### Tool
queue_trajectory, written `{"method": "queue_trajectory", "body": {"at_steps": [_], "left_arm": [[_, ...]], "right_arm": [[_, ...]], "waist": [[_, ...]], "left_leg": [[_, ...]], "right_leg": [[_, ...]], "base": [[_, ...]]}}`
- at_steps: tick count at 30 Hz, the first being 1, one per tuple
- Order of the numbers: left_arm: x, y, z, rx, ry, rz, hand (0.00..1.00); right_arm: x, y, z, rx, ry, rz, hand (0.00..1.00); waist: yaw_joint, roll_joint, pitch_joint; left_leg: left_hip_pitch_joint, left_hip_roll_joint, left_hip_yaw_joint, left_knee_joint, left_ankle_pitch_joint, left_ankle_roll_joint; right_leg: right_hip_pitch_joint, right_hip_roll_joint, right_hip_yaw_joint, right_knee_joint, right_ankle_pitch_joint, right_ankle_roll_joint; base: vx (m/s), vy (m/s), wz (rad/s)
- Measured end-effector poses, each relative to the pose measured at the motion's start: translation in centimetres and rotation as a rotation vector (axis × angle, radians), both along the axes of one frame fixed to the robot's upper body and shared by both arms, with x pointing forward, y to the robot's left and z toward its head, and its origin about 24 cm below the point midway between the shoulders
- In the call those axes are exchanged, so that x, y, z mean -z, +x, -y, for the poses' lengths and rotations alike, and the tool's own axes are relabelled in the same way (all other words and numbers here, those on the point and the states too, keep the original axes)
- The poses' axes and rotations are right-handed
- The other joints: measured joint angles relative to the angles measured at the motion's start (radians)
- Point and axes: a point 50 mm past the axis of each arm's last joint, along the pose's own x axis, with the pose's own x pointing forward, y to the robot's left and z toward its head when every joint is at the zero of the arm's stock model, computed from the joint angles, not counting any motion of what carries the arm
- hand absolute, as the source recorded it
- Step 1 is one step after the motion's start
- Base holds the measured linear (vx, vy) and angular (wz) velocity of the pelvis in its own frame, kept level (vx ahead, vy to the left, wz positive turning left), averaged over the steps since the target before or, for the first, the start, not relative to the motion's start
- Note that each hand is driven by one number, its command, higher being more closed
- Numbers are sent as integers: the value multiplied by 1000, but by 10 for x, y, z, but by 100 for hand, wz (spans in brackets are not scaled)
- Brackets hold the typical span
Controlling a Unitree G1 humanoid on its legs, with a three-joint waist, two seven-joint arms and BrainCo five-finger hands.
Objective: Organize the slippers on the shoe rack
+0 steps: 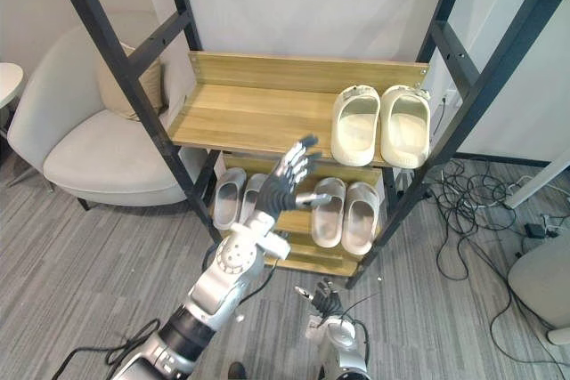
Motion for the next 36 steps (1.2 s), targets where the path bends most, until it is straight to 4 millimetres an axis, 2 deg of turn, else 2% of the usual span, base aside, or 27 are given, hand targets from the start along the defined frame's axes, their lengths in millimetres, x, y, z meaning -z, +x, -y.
{"method": "queue_trajectory", "body": {"at_steps": [2,3,6,10,15,17,19,21,23,25,26,30,31,33,34,36], "left_arm": [[31,-12,-11,-11,50,-113,0],[54,-22,-22,-23,92,-203,0],[99,-42,-47,-82,196,-396,0],[143,-71,-77,-147,362,-583,0],[180,-110,-113,-180,570,-772,0],[188,-124,-124,-202,624,-839,0],[189,-128,-132,-233,655,-849,0],[190,-132,-140,-275,673,-861,0],[190,-133,-145,-307,668,-871,0],[190,-136,-148,-328,662,-883,0],[191,-137,-152,-345,661,-891,0],[191,-138,-159,-358,675,-903,0],[191,-137,-158,-354,677,-899,0],[191,-134,-156,-346,676,-890,0],[190,-130,-155,-347,672,-881,0],[188,-126,-153,-357,658,-867,0]], "right_arm": [[4,-5,3,-16,-6,-27,0],[8,-9,7,-23,-24,-50,0],[13,-18,14,-53,-62,-88,0],[22,-43,20,-62,-72,-150,0],[29,-60,20,-95,-87,-211,0],[29,-60,21,-97,-91,-212,0],[29,-61,22,-110,-100,-212,0],[26,-65,31,-172,-151,-173,0],[28,-79,49,-164,-134,-212,0],[29,-94,63,-125,-133,-240,0],[29,-102,71,-125,-147,-259,0],[32,-116,68,-158,-134,-293,0],[32,-114,65,-169,-124,-284,0],[32,-112,65,-170,-121,-277,0],[31,-108,66,-174,-125,-269,0],[30,-102,67,-173,-132,-252,0]], "waist": [[0,-2,-9],[0,-4,-13],[0,-7,-12],[-1,-25,1],[-1,-35,3],[-1,-38,6],[-1,-40,5],[-1,-43,5],[0,-48,9],[-1,-48,13],[-5,-55,16],[-14,-79,28],[-22,-75,28],[-41,-77,43],[-41,-86,54],[-25,-68,70]], "left_leg": [[-1,0,-17,0,0,0],[0,0,-22,0,0,0],[15,-3,-45,1,2,-2],[88,-8,-61,1,-2,-7],[93,-9,-71,2,-5,-10],[103,-10,-75,-3,-8,-8],[106,-13,-86,-13,-8,-8],[110,-15,-100,-16,-8,-9],[124,-17,-98,-13,-9,-8],[140,-20,-95,-8,-19,-5],[141,-27,-94,9,-33,-3],[113,-60,-97,82,-79,2],[82,-69,-117,108,-86,2],[23,-88,-191,143,-86,0],[12,-92,-217,148,-82,-5],[-5,-82,-252,143,-67,-8]], "right_leg": [[15,4,-13,-17,2,1],[28,10,-15,-33,8,3],[58,14,-26,-58,24,3],[143,18,-39,-75,18,8],[147,16,-45,-76,6,9],[157,15,-47,-76,6,9],[167,13,-53,-77,6,10],[172,10,-54,-74,4,12],[172,4,-46,-50,-9,18],[152,-14,-35,32,-55,22],[126,-39,-29,118,-105,26],[48,-102,24,327,-213,44],[23,-98,77,368,-236,36],[21,-62,258,355,-271,28],[27,-53,264,345,-283,32],[34,-40,230,324,-288,34]], "base": [[-17,-25,20],[-16,-18,14],[-7,-10,10],[-9,-4,13],[-69,-2,2],[-57,6,4],[-52,-1,13],[-12,-1,15],[25,11,1],[29,17,-9],[18,4,-8],[15,-19,2],[30,-75,62],[19,-86,106],[5,-77,84],[6,-90,63]]}}
